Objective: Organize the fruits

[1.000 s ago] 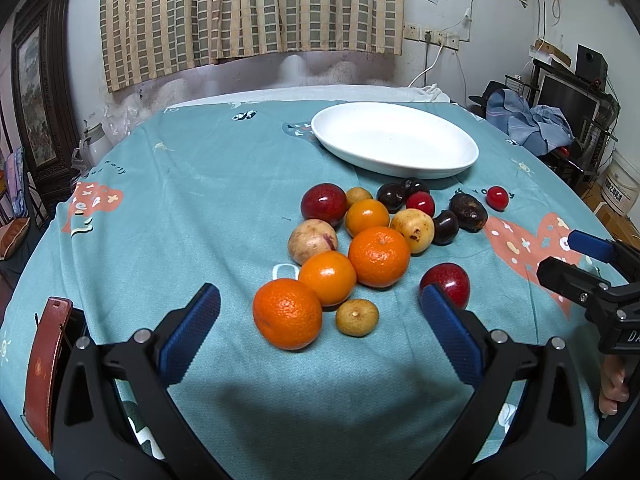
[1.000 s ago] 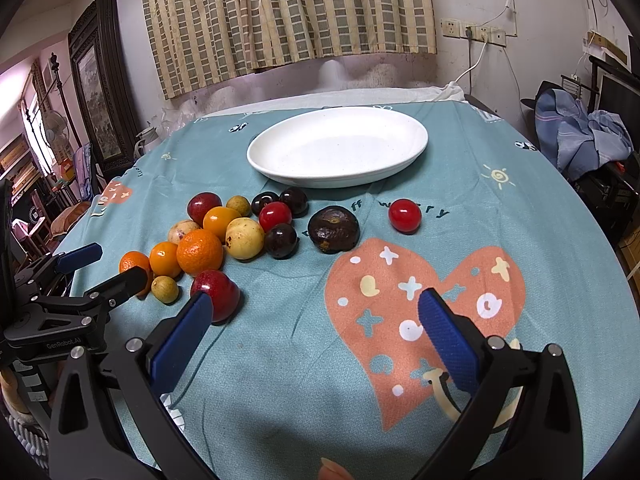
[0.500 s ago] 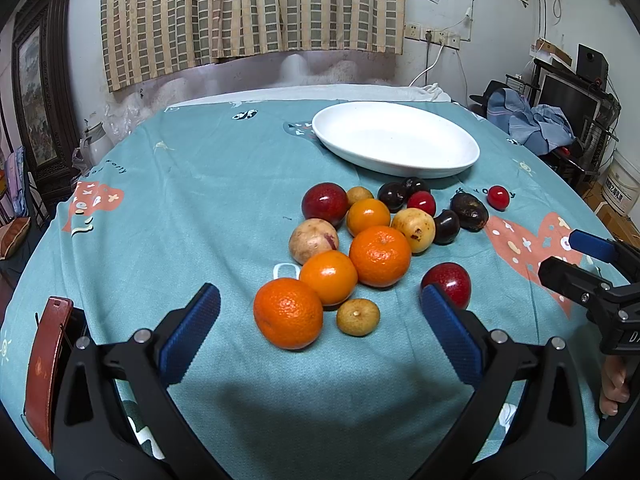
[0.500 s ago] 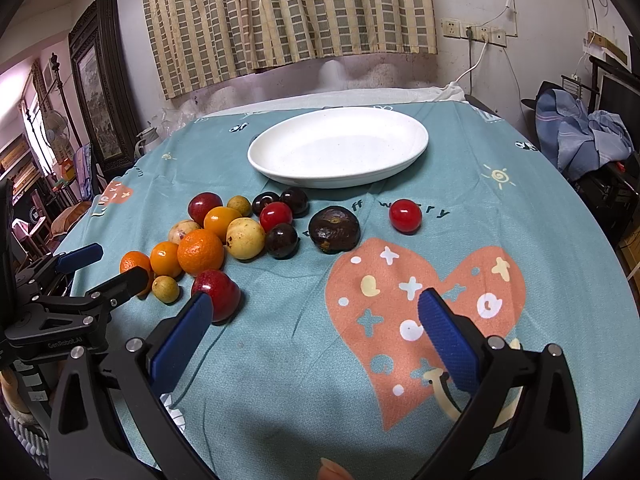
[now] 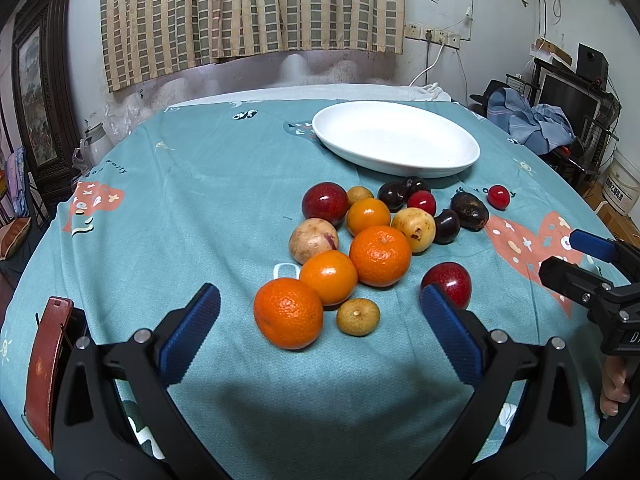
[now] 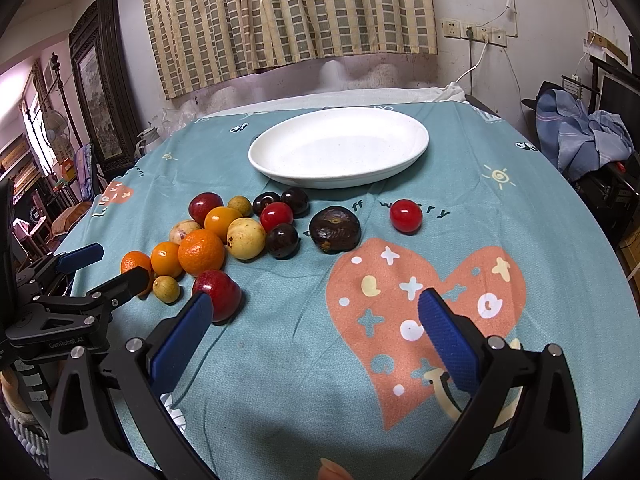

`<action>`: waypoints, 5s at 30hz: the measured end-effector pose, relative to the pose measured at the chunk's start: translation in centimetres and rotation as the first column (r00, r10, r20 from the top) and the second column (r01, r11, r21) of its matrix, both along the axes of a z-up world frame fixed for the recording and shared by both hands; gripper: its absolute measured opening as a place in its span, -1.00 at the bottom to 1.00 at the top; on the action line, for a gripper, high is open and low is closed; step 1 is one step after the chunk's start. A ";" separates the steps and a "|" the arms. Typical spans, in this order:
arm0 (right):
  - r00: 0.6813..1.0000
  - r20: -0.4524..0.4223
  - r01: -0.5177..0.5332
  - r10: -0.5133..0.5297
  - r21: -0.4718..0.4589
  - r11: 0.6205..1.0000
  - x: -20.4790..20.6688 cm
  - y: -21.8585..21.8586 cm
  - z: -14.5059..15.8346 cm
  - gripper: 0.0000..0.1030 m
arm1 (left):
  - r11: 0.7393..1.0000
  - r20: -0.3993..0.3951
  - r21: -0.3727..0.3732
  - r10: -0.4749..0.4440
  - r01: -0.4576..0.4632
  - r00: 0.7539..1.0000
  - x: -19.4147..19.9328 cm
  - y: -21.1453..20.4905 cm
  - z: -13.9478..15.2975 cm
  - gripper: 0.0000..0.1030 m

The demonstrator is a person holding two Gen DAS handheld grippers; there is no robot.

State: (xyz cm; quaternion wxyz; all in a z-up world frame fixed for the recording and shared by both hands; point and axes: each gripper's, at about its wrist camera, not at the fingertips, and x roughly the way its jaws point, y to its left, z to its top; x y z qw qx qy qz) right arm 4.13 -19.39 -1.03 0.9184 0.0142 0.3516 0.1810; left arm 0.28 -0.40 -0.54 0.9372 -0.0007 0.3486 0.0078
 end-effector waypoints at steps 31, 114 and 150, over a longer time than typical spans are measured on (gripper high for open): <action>1.000 -0.003 -0.012 0.012 0.009 1.000 -0.1 0.1 -0.5 0.97 | 1.000 -0.005 -0.001 -0.003 0.003 1.000 -0.3 0.3 -0.7 0.96; 0.924 -0.210 -0.322 0.319 0.020 0.946 4.2 7.4 -3.5 -0.23 | 0.942 -0.164 -0.287 -0.229 0.176 0.959 2.6 6.0 -2.7 -0.12; 0.999 -0.010 0.040 -0.039 0.162 0.986 15.0 -2.8 2.4 0.33 | 0.946 -0.019 -0.288 -0.163 0.150 0.987 16.6 2.1 2.6 0.31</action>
